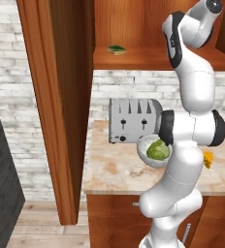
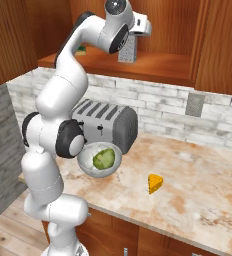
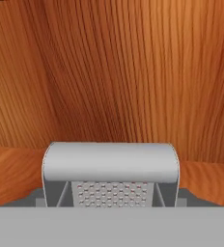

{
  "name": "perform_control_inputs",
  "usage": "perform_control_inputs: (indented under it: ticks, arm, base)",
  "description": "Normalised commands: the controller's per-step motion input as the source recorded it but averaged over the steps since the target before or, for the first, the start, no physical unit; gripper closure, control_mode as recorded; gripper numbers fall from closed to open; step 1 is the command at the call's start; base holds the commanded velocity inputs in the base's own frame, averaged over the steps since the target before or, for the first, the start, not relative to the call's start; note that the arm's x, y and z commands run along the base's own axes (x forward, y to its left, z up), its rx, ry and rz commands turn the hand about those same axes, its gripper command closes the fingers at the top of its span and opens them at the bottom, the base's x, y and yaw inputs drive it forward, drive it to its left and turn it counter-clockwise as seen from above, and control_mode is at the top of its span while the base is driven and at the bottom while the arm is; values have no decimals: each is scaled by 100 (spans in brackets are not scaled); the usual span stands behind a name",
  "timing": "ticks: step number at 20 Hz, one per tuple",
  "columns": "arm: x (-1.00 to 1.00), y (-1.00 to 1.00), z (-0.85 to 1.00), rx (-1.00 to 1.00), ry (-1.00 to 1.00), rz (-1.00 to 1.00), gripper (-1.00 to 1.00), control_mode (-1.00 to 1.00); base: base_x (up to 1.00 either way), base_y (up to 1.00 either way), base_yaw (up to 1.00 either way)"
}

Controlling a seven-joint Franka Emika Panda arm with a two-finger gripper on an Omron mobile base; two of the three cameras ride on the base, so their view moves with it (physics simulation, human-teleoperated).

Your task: Pick the cheese from the fridge and the cheese grater from the cabinet and place them next to the salad bowl.

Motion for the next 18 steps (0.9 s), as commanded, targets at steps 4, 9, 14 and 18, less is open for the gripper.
perform_control_inputs:
  ticks: [4, 9, 14, 18]
  arm:
    - [0, 0, 0, 0, 0, 0, 100, -100]
    - [-38, 0, 0, 0, -8, 0, 100, -100]
    - [-77, 0, 7, 0, -19, 3, 100, -100]
    - [-85, 8, 0, -6, -2, 9, 100, -100]
  base:
    - [0, 0, 0]
    - [0, 0, 0]
    - [0, 0, 0]
    - [0, 0, 0]
